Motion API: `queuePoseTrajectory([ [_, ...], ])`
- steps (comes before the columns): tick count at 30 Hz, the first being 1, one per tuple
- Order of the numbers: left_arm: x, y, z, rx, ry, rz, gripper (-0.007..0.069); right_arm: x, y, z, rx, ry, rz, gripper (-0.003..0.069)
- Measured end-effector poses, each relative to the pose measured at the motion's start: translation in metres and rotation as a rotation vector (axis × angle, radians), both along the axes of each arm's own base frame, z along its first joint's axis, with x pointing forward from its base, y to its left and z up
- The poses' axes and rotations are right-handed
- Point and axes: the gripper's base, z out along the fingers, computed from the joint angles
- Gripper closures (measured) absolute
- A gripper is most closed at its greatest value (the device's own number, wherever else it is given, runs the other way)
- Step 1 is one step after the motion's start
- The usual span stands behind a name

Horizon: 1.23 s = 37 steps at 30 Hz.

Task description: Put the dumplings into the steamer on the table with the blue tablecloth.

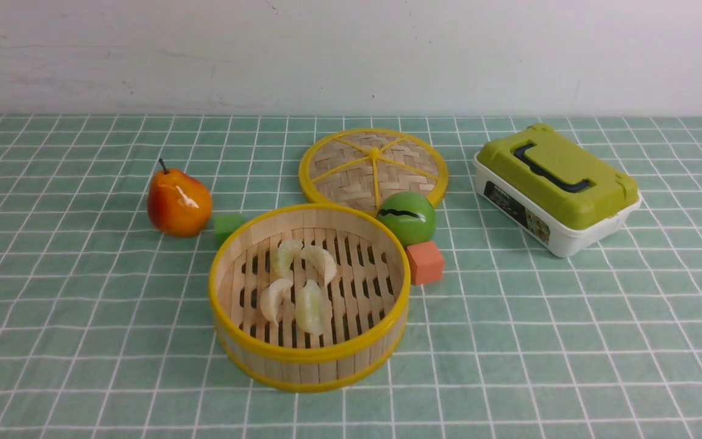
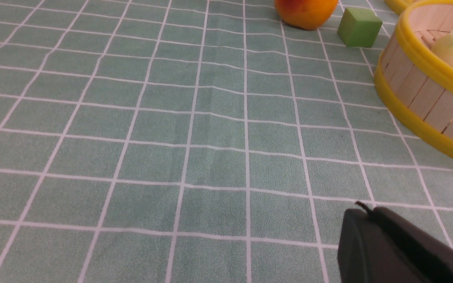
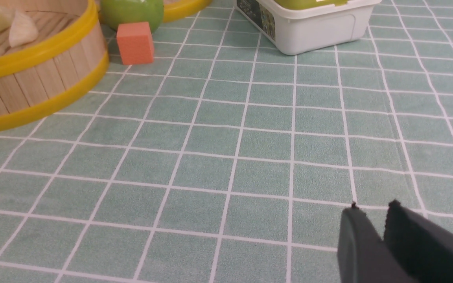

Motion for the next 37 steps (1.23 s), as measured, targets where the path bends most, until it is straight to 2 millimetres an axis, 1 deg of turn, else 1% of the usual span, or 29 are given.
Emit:
queuePoseTrajectory([
  [37, 0.0000, 0.0000, 0.0000, 0.000, 0.000, 0.000, 0.0627, 0.0000, 0.0000, 0.0000, 0.000, 0.000, 0.000, 0.0503],
])
